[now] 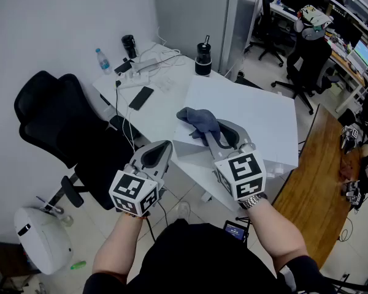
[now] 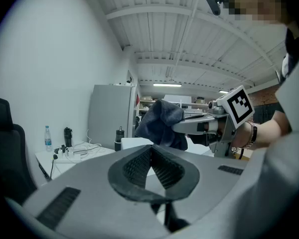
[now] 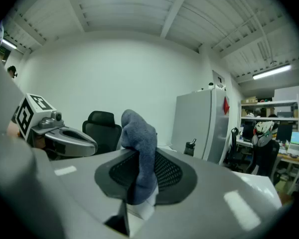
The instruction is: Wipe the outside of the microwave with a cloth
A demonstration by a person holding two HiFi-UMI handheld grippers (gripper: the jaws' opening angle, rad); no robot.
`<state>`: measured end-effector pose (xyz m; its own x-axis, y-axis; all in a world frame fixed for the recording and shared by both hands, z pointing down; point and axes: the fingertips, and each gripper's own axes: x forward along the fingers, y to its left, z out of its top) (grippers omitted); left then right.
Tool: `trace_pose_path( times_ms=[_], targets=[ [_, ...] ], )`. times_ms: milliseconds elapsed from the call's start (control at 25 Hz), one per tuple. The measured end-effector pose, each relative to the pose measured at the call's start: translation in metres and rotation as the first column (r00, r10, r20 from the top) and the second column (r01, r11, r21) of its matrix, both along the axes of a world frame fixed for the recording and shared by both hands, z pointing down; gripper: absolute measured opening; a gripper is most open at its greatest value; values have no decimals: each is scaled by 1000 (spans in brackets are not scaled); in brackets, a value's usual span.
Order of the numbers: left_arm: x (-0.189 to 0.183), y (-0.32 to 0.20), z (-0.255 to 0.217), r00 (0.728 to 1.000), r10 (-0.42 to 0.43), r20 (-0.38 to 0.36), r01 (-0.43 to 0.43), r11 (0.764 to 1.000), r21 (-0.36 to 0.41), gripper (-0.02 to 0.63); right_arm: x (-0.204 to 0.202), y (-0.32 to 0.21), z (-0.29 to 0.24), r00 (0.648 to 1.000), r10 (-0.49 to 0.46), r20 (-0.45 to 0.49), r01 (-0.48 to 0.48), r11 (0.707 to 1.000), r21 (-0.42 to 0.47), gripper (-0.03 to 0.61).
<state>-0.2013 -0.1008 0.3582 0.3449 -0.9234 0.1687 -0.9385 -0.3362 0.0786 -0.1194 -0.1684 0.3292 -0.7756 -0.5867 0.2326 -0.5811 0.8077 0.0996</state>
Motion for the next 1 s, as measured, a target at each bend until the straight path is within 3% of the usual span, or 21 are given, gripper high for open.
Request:
trace_pose_path(
  times_ms=[280, 600, 840, 1000],
  targets=[
    [-43, -44, 6, 1000, 23, -7, -23, 1000, -3, 5, -50, -50, 18, 999, 23, -47, -24, 999, -30, 80],
    [-67, -83, 13, 997, 78, -29, -78, 997, -6, 5, -87, -83, 54, 987, 45, -156, -59, 994, -90, 78],
    [-70, -99, 13, 992, 118, -47, -118, 993, 6, 5, -91, -92, 85, 951, 39, -306, -76, 991, -109, 78],
    [-66, -110, 11, 988, 146, -58, -146, 989, 12, 5, -85, -97, 88, 934, 49, -354, -87, 992, -94, 77]
  ],
)
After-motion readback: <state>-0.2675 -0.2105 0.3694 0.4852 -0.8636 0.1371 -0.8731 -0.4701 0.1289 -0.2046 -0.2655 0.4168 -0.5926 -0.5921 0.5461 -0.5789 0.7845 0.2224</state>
